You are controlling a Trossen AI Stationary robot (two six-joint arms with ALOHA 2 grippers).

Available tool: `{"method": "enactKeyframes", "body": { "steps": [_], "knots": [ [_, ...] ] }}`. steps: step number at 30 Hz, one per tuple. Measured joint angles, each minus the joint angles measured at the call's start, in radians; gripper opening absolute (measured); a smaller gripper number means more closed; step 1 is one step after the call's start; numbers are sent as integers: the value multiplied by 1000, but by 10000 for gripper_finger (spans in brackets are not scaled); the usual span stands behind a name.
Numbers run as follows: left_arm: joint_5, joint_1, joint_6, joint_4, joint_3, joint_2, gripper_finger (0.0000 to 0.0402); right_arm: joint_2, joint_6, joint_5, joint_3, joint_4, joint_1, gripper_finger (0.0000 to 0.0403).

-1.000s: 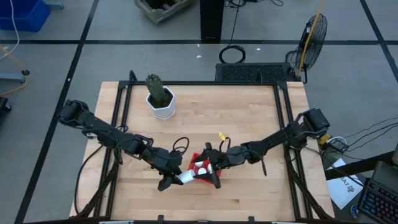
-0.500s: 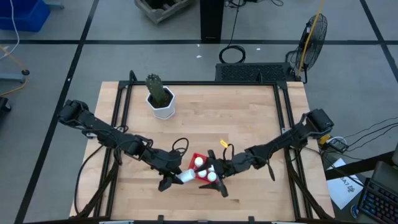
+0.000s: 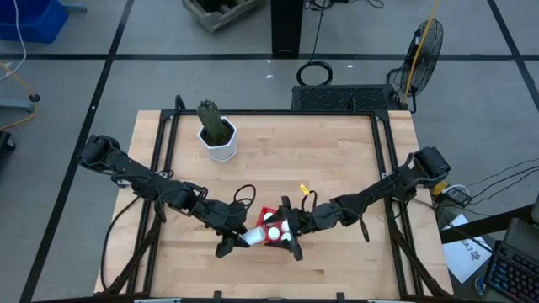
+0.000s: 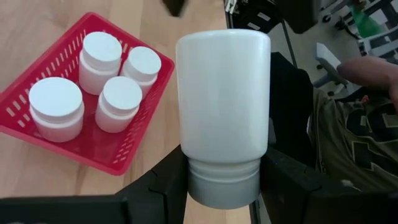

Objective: Pick and place pill bottles into a basket
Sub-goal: Put the white pill bottle into the red bin

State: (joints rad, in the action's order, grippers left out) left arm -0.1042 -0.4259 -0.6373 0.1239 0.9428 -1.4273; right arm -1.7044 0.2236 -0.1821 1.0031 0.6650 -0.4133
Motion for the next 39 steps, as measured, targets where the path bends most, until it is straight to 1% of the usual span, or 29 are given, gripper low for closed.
{"method": "enactKeyframes", "body": {
  "steps": [4,8,12,21,27,29,33,39],
  "knots": [
    [0,-1,5,1,0,0,166,-27,26,3,0,14,23,303],
    [0,-1,7,4,0,0,166,-57,37,31,0,46,35,304],
    [0,-1,11,5,0,1,166,-61,26,49,0,83,32,298],
    [8,0,32,-15,0,1,166,-62,52,56,0,84,37,278],
    [8,14,40,-22,0,1,166,-62,59,59,11,86,40,276],
    [8,20,41,-23,0,1,166,-62,60,95,21,86,43,272],
    [6,23,44,-25,0,1,166,-62,73,109,35,41,48,248],
    [3,22,50,-22,0,1,166,-62,71,128,38,4,54,185]
  ]
}}
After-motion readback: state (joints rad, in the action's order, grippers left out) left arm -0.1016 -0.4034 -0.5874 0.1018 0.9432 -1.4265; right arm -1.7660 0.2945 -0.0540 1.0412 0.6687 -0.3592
